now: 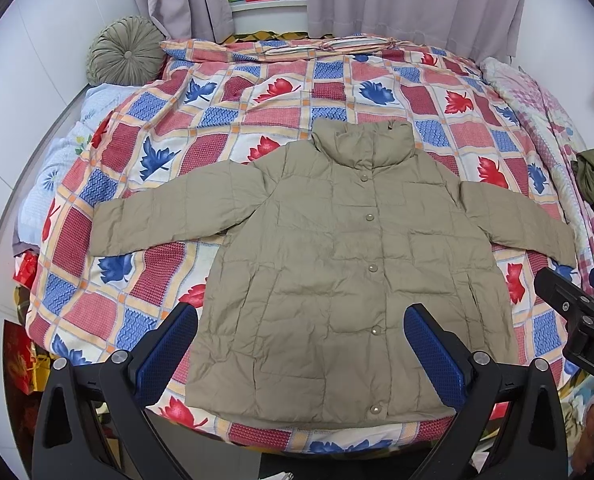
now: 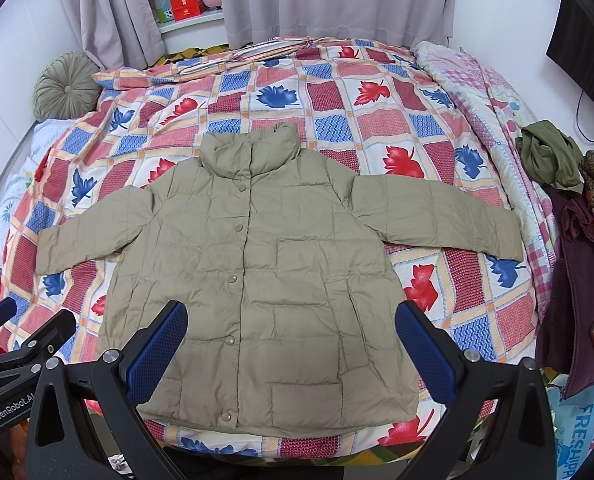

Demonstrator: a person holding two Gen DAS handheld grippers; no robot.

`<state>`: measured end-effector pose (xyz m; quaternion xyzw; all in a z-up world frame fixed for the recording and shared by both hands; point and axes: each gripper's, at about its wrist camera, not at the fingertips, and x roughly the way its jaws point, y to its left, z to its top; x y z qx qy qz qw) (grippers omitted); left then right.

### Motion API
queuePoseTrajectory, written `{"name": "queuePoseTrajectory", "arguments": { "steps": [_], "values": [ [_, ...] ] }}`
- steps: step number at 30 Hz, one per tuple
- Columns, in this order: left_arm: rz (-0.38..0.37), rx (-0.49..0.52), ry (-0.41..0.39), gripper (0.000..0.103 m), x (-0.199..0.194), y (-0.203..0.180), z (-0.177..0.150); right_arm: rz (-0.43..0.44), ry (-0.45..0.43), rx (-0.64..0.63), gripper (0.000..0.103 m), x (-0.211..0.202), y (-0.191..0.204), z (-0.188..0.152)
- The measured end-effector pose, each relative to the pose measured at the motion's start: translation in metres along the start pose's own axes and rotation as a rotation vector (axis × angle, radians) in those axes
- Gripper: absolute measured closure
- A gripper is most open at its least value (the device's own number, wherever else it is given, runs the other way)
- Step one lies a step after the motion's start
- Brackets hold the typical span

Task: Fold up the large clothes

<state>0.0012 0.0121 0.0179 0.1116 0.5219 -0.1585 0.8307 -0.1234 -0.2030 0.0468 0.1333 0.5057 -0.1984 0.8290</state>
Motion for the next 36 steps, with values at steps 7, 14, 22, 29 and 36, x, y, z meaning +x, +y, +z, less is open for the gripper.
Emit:
{"name": "queuePoseTrajectory", "arguments": {
  "steps": [7, 14, 22, 29, 36],
  "values": [
    [0.001, -0.002, 0.000, 0.000, 0.000, -0.001, 0.000, 0.000, 0.000, 0.000, 0.000, 0.000, 0.001, 0.001],
    [0.001, -0.001, 0.000, 0.000, 0.000, -0.001, 0.000, 0.001, 0.002, 0.000, 0.000, 0.001, 0.001, 0.001],
    [-0.005, -0.001, 0.004, 0.000, 0.000, -0.003, -0.006, -0.001, 0.012, 0.007, 0.000, 0.001, 0.001, 0.000],
    [-0.040, -0.017, 0.020, 0.000, 0.009, 0.004, -0.004, 0.002, 0.025, 0.002, 0.000, -0.001, 0.007, -0.008],
    [-0.042, -0.063, 0.074, 0.000, 0.033, 0.034, -0.003, 0.029, 0.052, 0.001, 0.000, 0.007, 0.016, -0.006]
  ]
}}
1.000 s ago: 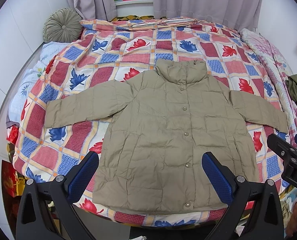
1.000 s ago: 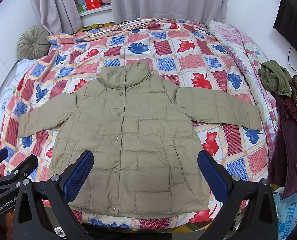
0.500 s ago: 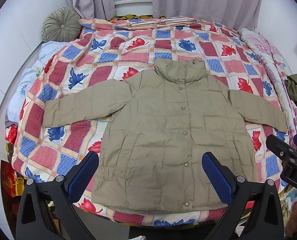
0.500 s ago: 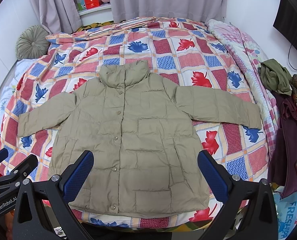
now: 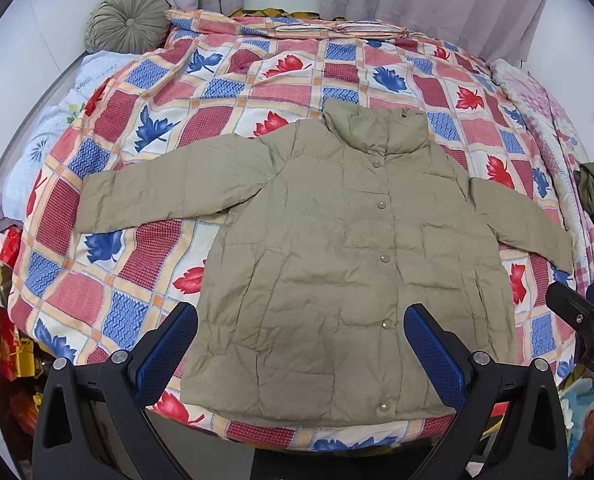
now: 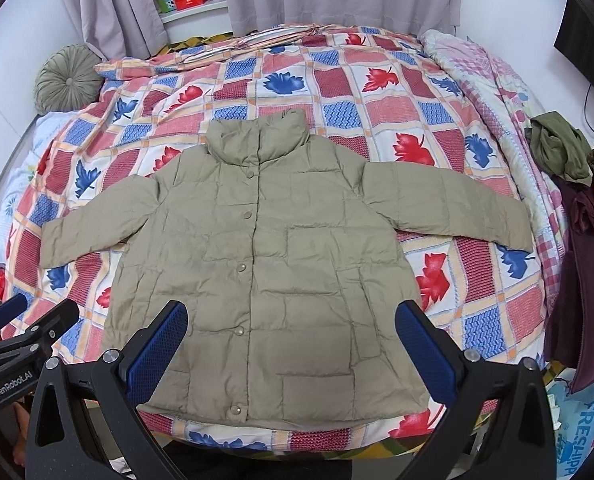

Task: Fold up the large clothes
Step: 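Grasp the khaki jacket sleeve with the left tool and fold it across the body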

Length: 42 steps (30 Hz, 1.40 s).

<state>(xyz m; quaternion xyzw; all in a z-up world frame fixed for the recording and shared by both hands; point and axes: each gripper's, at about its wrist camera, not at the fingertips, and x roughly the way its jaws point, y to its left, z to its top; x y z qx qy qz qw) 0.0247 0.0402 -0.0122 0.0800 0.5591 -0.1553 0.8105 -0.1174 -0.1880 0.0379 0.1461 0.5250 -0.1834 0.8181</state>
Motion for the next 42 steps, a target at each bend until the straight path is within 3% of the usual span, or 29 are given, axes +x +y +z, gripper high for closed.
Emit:
{"name": "queuePoseTrajectory", "arguments": {
  "steps": [8, 12, 17, 20, 27, 33, 35, 38, 40, 41, 42],
  "values": [
    [0.030, -0.002, 0.055, 0.000, 0.036, 0.029, -0.005, 0.005, 0.029, 0.027, 0.000, 0.026, 0.017, 0.005],
    [-0.035, -0.033, 0.114, 0.000, 0.064, 0.052, -0.005, 0.078, 0.032, 0.071, 0.000, 0.045, 0.023, 0.006],
    [-0.089, -0.120, 0.094, 0.000, 0.105, 0.092, -0.001, 0.148, 0.128, 0.101, 0.000, 0.090, 0.043, 0.004],
    [-0.145, -0.209, 0.082, 0.000, 0.140, 0.126, 0.010, 0.129, 0.213, 0.061, 0.000, 0.125, 0.063, 0.000],
    [-0.285, -0.481, -0.017, 0.000, 0.230, 0.226, 0.041, 0.172, 0.245, 0.011, 0.000, 0.180, 0.100, -0.019],
    [-0.407, -0.728, -0.035, 0.000, 0.296, 0.286, 0.056, 0.202, 0.282, -0.026, 0.000, 0.225, 0.124, -0.036],
    [-0.411, -0.762, -0.057, 0.000, 0.305, 0.297, 0.066, 0.204, 0.294, -0.032, 0.000, 0.235, 0.130, -0.037],
    [-0.351, -0.761, -0.102, 0.000, 0.307, 0.311, 0.087, 0.216, 0.284, -0.035, 0.000, 0.239, 0.139, -0.034],
    [-0.291, -0.744, -0.126, 0.008, 0.305, 0.323, 0.101, 0.226, 0.265, -0.031, 0.000, 0.238, 0.143, -0.028],
    [-0.269, -0.742, -0.122, 0.027, 0.307, 0.329, 0.107, 0.231, 0.251, -0.027, 0.000, 0.236, 0.146, -0.023],
    [-0.271, -0.744, -0.104, 0.055, 0.313, 0.335, 0.114, 0.236, 0.241, -0.023, 0.000, 0.236, 0.148, -0.018]
  ]
}}
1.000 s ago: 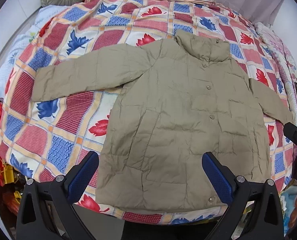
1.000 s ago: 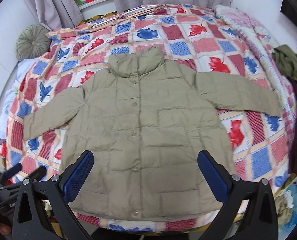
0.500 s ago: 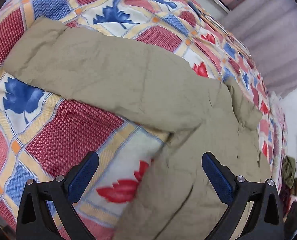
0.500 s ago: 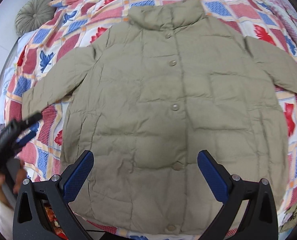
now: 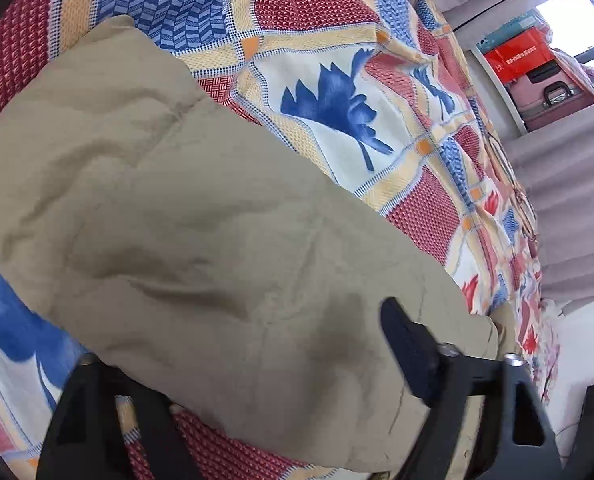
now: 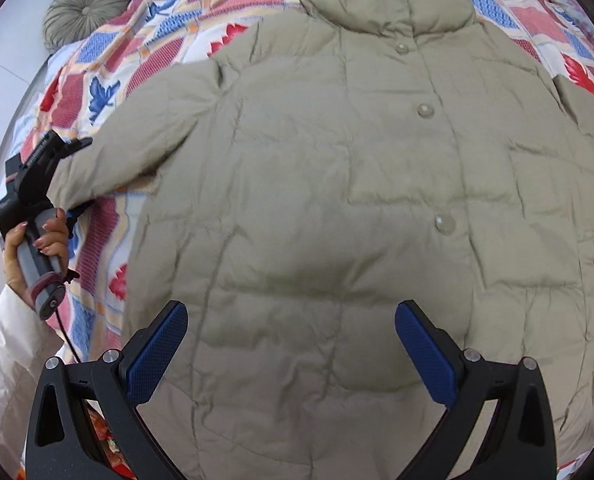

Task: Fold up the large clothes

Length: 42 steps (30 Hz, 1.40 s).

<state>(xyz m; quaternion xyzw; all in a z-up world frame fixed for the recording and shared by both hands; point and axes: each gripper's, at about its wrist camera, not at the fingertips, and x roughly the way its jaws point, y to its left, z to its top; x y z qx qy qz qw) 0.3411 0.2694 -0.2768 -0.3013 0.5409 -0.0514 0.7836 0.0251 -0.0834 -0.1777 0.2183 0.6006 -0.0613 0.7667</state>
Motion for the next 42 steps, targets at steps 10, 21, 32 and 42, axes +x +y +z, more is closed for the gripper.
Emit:
{"name": "queuePoseTrajectory", "arguments": {
  "steps": [10, 21, 32, 42],
  "values": [
    [0.007, 0.166, -0.092, 0.095, -0.065, -0.032, -0.001, 0.144, -0.103, 0.016, 0.049, 0.025, 0.038, 0.091],
    [-0.081, 0.500, -0.145, 0.095, -0.118, -0.152, -0.060, 0.349, 0.046, 0.067, 0.090, 0.132, 0.074, 0.134],
    [-0.169, 0.865, 0.009, 0.095, -0.041, -0.324, -0.208, 0.409, 0.021, 0.143, 0.093, 0.083, -0.013, 0.106],
    [0.155, 1.065, 0.129, 0.094, 0.084, -0.322, -0.327, 0.109, -0.086, 0.214, 0.090, 0.011, -0.153, 0.048]
  ]
}}
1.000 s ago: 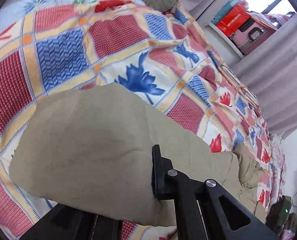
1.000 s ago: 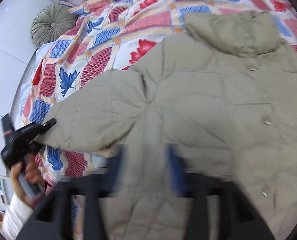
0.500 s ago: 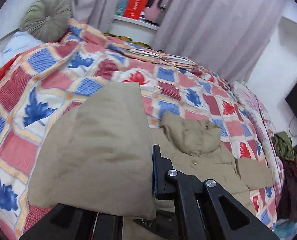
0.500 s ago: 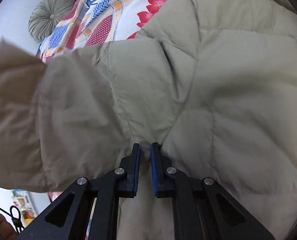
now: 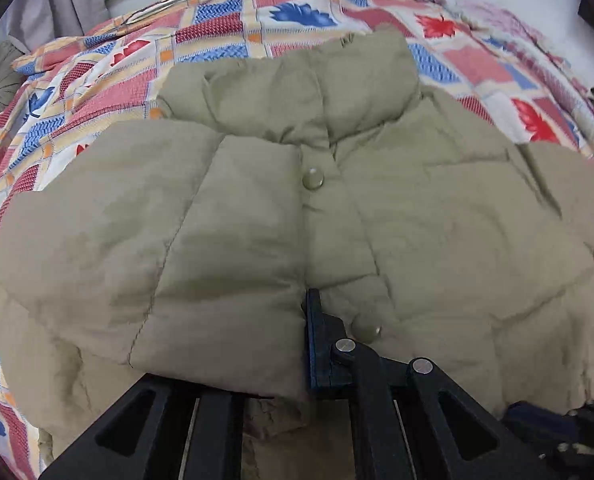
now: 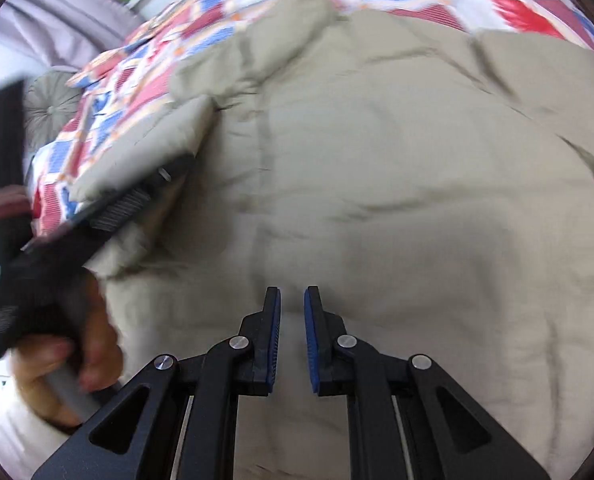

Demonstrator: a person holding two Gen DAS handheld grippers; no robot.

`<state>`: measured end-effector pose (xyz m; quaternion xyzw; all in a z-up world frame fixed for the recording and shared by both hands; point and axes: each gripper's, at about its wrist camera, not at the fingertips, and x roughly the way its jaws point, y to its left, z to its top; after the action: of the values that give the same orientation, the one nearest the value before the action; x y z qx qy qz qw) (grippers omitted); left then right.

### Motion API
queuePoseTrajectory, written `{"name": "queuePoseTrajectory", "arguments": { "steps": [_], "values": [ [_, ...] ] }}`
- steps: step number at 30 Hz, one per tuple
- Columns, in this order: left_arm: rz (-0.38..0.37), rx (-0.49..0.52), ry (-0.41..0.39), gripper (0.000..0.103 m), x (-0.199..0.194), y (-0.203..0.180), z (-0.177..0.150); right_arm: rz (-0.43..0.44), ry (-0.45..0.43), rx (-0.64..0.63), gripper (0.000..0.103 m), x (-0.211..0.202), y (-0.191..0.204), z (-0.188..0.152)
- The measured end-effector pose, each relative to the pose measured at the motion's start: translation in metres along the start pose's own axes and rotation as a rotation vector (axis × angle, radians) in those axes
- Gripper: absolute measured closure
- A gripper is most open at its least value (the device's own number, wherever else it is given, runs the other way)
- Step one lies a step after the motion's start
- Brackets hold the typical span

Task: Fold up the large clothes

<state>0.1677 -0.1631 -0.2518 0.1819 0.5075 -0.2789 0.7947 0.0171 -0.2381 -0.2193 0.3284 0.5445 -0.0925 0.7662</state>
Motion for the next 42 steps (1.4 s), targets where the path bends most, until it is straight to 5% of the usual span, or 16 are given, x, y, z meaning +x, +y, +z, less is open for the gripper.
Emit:
{"name": "queuePoseTrajectory", "arguments": {
  "steps": [1, 2, 3, 5, 10, 12, 13, 14, 18, 21, 25, 29, 32, 35, 40, 42],
  "values": [
    [0.017, 0.021, -0.012, 0.094, -0.002, -0.002, -0.005, -0.002, 0.006, 0.017, 0.090, -0.001, -0.007, -0.002],
    [0.025, 0.040, -0.020, 0.080, -0.006, -0.003, -0.008, -0.003, 0.011, 0.032, 0.090, -0.003, -0.013, 0.002],
    [0.005, 0.059, -0.019, 0.042, -0.011, -0.004, -0.011, -0.002, 0.016, 0.048, 0.089, -0.004, -0.017, 0.004],
    [0.001, 0.042, -0.054, 0.006, -0.027, 0.002, -0.016, 0.008, 0.017, 0.063, 0.089, -0.007, -0.028, 0.003],
    [-0.007, -0.033, -0.092, 0.006, -0.073, 0.039, -0.028, 0.001, 0.013, 0.039, 0.087, -0.012, -0.034, 0.015],
    [0.020, -0.108, -0.117, 0.006, -0.091, 0.070, -0.035, -0.011, -0.003, -0.005, 0.069, -0.020, -0.026, 0.017],
    [0.027, -0.148, -0.122, 0.006, -0.095, 0.088, -0.036, -0.018, -0.021, -0.034, 0.048, -0.025, -0.018, 0.020],
    [0.039, -0.189, -0.124, 0.006, -0.097, 0.107, -0.035, -0.021, -0.047, -0.065, 0.038, -0.031, -0.012, 0.021],
    [0.134, -0.374, -0.083, 0.006, -0.085, 0.188, -0.043, -0.039, -0.146, -0.291, 0.038, -0.040, 0.046, 0.031],
    [0.135, -0.492, -0.007, 0.006, -0.056, 0.228, -0.056, -0.098, -0.183, -0.487, 0.037, -0.020, 0.103, 0.034],
    [0.231, -0.473, 0.059, 0.013, -0.022, 0.239, -0.067, -0.237, -0.206, -0.725, 0.037, 0.024, 0.160, 0.031],
    [0.262, -0.469, 0.051, 0.013, -0.016, 0.240, -0.072, -0.333, -0.200, -0.827, 0.038, 0.062, 0.188, 0.035],
    [0.278, -0.443, 0.048, 0.013, -0.015, 0.239, -0.073, -0.410, -0.281, -0.746, 0.038, 0.062, 0.175, 0.054],
    [0.270, -0.448, 0.052, 0.012, -0.015, 0.242, -0.072, -0.398, -0.327, -0.474, 0.038, 0.034, 0.118, 0.084],
    [0.292, -0.450, 0.057, 0.012, -0.015, 0.240, -0.071, -0.303, -0.204, -0.040, 0.038, 0.013, -0.002, 0.098],
    [0.304, -0.454, 0.057, 0.012, -0.016, 0.237, -0.071, -0.232, -0.198, -0.022, 0.038, 0.001, -0.009, 0.089]
  ]
}}
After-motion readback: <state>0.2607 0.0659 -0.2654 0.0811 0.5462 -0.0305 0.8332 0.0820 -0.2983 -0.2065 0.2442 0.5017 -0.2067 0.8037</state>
